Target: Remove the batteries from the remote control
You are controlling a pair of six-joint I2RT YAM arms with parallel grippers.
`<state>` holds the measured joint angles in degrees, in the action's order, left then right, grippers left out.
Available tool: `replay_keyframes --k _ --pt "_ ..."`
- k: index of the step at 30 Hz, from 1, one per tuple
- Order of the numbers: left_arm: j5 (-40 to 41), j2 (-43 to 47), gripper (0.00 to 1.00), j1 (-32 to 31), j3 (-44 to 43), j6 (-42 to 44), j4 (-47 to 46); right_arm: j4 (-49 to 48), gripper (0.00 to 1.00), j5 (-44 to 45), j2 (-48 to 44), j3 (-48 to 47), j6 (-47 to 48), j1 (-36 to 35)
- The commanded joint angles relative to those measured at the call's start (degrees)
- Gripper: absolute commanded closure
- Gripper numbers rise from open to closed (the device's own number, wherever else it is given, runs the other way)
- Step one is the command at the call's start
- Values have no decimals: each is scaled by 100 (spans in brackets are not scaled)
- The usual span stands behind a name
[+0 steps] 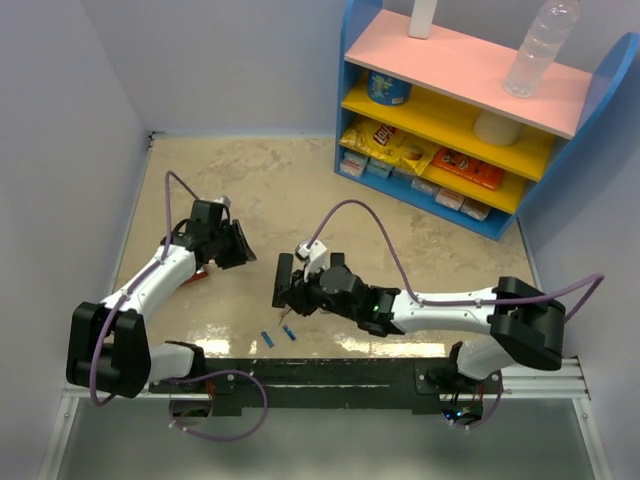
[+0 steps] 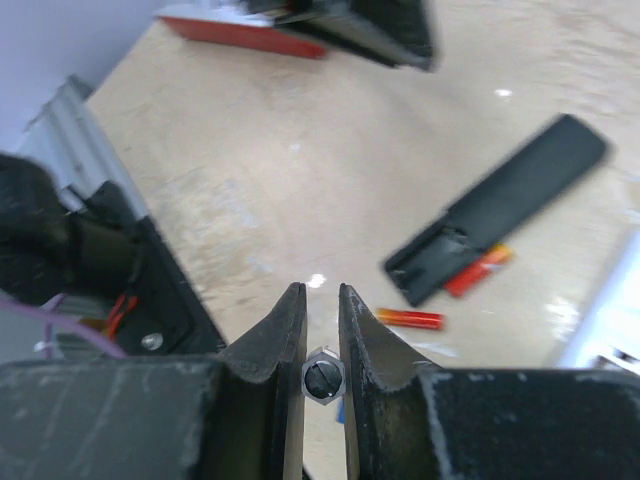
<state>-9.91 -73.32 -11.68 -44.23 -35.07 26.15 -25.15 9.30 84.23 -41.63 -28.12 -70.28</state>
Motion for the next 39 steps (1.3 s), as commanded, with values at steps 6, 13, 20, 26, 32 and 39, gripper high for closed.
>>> replay_keyframes --k 6,13,20,26,32,39 --pt "61 529 62 26 97 351 -276 3010 100 -814 -811 -1056 306 1121" --pt "-160 1030 61 -27 257 431 -401 4939 99 -1069 -758 -1577 614 2244" --pt "-450 1162 61 -27 274 659 -269 6072 96 -772 -303 -1945 772 3257" --pt "-494 1338 61 -27 318 686 -277 6373 94 -1079 427 -2340 1142 3723" --pt "-555 1347 61 -27 336 668 -295 6128 83 -1167 1473 -2806 1177 3943" --pt "-600 1329 61 -27 336 677 -304 5644 83 -1149 2054 -2790 1107 4127"
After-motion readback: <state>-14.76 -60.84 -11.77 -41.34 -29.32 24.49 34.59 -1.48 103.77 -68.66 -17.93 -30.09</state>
